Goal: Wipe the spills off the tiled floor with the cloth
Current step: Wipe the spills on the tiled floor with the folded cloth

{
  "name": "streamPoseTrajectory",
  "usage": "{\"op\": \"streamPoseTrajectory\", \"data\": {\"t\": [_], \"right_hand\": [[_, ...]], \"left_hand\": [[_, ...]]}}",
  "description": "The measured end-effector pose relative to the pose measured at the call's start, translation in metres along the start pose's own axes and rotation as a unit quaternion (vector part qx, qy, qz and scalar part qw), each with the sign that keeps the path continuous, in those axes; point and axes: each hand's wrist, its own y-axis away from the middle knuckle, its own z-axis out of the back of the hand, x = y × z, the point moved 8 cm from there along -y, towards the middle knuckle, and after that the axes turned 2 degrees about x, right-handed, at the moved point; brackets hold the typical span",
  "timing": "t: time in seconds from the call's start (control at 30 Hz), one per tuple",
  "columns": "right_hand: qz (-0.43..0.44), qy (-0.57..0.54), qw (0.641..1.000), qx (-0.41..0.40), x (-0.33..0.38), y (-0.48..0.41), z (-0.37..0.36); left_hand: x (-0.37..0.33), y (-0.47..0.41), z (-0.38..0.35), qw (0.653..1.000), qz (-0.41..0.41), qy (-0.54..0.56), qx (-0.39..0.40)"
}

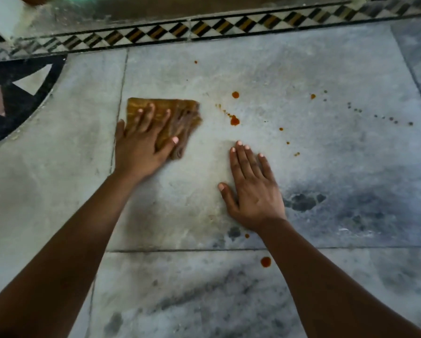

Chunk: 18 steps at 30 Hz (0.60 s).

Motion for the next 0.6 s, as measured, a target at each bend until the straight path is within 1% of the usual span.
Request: {"op": "streamPoseTrajectory", "data": {"t": [0.1,0.2,0.23,0.3,0.37,0.4,0.47,0.53,0.6], "right_hand": [[-0.001,-0.005,1.0,-0.002,-0.001,0.0,-0.002],[0.0,-0.005,1.0,-0.008,0.0,0.0,-0.001],[-0.001,-0.005,1.0,-0.008,-0.001,0.0,-0.001],[-0.002,-0.007,1.0,-0.008,-0.001,0.0,-0.001],[-0.003,-0.009,1.0,-0.006,-0.001,0.0,-0.001],[-0.005,-0.01,1.0,-0.005,-0.001,0.0,0.0],[-0.006,-0.016,1.0,-0.007,-0.001,0.0,0.0],[-0.004,-0.021,1.0,-0.009,-0.001,0.0,-0.001],[-0.004,-0.019,1.0,-0.013,-0.001,0.0,-0.001]], "left_hand": [[0.01,-0.059,0.009,0.997,0.073,0.034,0.003],[-0.019,-0.117,0.015,0.994,0.088,0.066,0.028],[-0.034,-0.125,0.017,0.994,0.078,0.067,0.033],[-0.06,-0.118,0.019,0.998,0.027,0.047,0.028],[-0.065,-0.088,0.017,0.999,-0.038,0.023,0.005],[-0.056,-0.075,0.015,0.999,-0.051,0.012,-0.005],[-0.026,-0.067,0.013,1.0,-0.024,-0.005,-0.003],[-0.003,-0.088,0.015,0.999,0.038,-0.01,0.01],[-0.008,-0.122,0.021,0.996,0.082,0.022,0.029]]}}
